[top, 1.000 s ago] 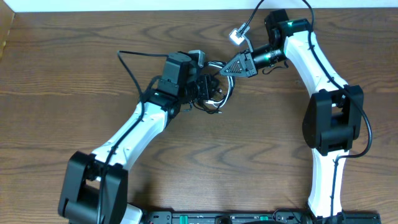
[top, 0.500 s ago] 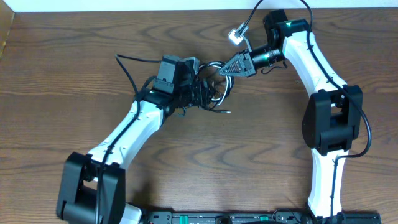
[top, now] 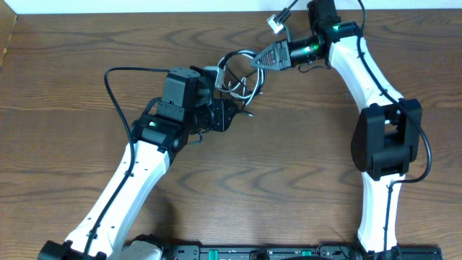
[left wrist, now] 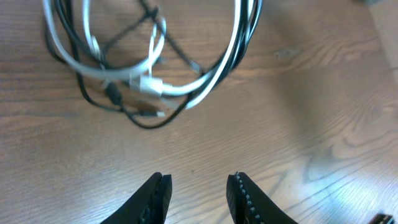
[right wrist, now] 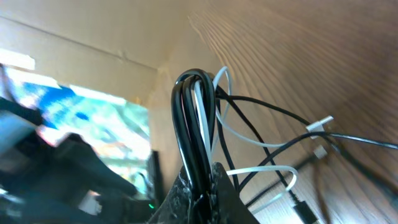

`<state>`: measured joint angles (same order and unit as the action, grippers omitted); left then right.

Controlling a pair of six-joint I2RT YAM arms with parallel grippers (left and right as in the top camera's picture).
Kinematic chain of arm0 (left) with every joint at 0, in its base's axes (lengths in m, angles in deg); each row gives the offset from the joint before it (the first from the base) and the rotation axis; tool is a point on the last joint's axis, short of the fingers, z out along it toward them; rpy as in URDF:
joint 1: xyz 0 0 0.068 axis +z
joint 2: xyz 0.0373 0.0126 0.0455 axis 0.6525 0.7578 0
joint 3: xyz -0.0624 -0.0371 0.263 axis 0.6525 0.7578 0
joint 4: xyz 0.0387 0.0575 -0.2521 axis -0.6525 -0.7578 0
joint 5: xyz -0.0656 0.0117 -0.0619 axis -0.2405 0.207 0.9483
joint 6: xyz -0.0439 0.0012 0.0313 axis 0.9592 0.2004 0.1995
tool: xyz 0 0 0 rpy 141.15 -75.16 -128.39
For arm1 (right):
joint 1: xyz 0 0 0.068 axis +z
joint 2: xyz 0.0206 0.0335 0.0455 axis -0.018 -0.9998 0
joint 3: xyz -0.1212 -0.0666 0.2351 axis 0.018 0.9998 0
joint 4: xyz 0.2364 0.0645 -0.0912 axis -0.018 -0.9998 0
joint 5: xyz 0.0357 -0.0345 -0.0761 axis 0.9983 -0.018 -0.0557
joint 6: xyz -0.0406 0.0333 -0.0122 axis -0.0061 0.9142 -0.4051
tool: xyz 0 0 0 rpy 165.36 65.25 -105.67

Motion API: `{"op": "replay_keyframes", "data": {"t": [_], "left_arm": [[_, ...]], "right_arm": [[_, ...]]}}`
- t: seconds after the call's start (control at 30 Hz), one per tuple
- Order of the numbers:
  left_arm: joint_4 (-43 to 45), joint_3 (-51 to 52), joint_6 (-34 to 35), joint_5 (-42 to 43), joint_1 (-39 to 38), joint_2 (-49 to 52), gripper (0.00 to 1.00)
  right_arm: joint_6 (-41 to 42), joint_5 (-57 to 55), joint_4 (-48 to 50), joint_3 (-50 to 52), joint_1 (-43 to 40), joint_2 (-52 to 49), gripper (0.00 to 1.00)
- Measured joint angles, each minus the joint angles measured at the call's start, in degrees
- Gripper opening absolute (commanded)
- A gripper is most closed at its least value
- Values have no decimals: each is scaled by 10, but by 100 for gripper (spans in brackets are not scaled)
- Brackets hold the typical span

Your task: Untangle cables

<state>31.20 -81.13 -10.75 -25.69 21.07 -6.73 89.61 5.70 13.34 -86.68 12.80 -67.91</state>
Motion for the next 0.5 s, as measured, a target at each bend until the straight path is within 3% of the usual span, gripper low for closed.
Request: {"op": "replay_keyframes", "data": {"t": [0.27,0.5], "left_arm": [[17,0,-87,0,-37,19,42],[33,0,-111,-5,-56,73,48]], "right_arm": [[154,87,106,0,-9,0,1],[203,116,128,0,-9,0,1]]}}
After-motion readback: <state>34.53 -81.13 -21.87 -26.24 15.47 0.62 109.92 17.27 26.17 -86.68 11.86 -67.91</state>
